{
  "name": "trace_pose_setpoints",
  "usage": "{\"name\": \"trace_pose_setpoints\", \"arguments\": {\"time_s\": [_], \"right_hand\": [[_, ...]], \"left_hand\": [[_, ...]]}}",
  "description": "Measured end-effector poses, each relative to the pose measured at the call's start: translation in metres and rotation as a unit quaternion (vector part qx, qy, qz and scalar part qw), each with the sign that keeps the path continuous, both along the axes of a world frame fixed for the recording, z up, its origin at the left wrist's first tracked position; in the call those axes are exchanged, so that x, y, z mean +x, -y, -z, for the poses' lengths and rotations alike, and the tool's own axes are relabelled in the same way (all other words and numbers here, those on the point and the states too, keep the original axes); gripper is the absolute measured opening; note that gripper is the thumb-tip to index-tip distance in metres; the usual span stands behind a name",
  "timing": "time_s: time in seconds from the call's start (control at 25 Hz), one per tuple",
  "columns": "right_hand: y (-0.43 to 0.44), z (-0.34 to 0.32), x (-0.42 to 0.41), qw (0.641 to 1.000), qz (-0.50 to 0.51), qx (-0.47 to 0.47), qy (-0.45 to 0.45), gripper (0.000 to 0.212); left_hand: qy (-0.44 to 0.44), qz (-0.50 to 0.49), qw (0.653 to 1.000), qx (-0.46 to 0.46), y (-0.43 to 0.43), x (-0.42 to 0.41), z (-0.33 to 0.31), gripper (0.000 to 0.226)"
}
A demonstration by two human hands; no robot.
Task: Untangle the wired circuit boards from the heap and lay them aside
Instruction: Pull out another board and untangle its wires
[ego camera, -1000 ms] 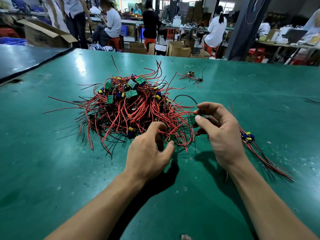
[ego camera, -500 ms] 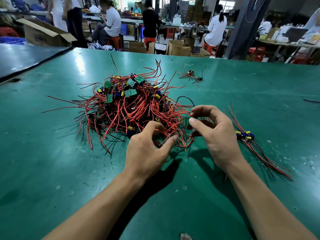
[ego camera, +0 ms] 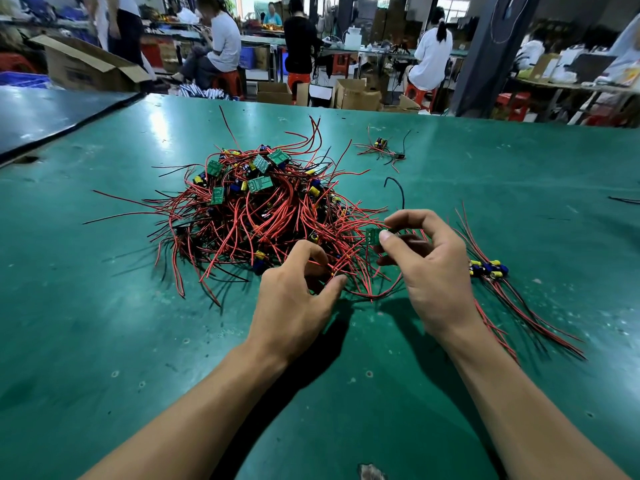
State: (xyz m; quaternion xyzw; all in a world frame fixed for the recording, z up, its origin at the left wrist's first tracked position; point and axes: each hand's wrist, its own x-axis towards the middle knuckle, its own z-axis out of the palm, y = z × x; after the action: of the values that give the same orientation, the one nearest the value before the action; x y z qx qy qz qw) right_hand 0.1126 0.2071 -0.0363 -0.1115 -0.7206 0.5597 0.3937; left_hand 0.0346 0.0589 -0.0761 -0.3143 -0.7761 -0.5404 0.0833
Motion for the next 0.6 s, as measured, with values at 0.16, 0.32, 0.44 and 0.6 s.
{"name": "trace_pose_setpoints", "arguments": {"time_s": [0.16, 0.32, 0.44, 0.6], "right_hand": [[0.001, -0.004, -0.001, 0.995, -0.063, -0.066, 0.039, 0.025], [0.001, -0.012, 0.000, 0.947, -0.171, -0.269, 0.037, 0.025], [0.001, -0.015, 0.002, 0.917, -0.227, -0.325, 0.040, 0.017], [-0.001, -0.019, 0.004, 0.898, -0.252, -0.360, 0.026, 0.020]], "left_hand": [[-0.013, 0.011, 1.000, -0.010, 0.001, 0.000, 0.001, 0.030], [0.000, -0.004, 1.000, -0.014, 0.001, -0.001, 0.001, 0.032], [0.003, -0.002, 1.000, -0.011, 0.001, -0.001, 0.001, 0.033], [-0.010, 0.001, 1.000, -0.012, 0.001, 0.001, 0.000, 0.028]]}}
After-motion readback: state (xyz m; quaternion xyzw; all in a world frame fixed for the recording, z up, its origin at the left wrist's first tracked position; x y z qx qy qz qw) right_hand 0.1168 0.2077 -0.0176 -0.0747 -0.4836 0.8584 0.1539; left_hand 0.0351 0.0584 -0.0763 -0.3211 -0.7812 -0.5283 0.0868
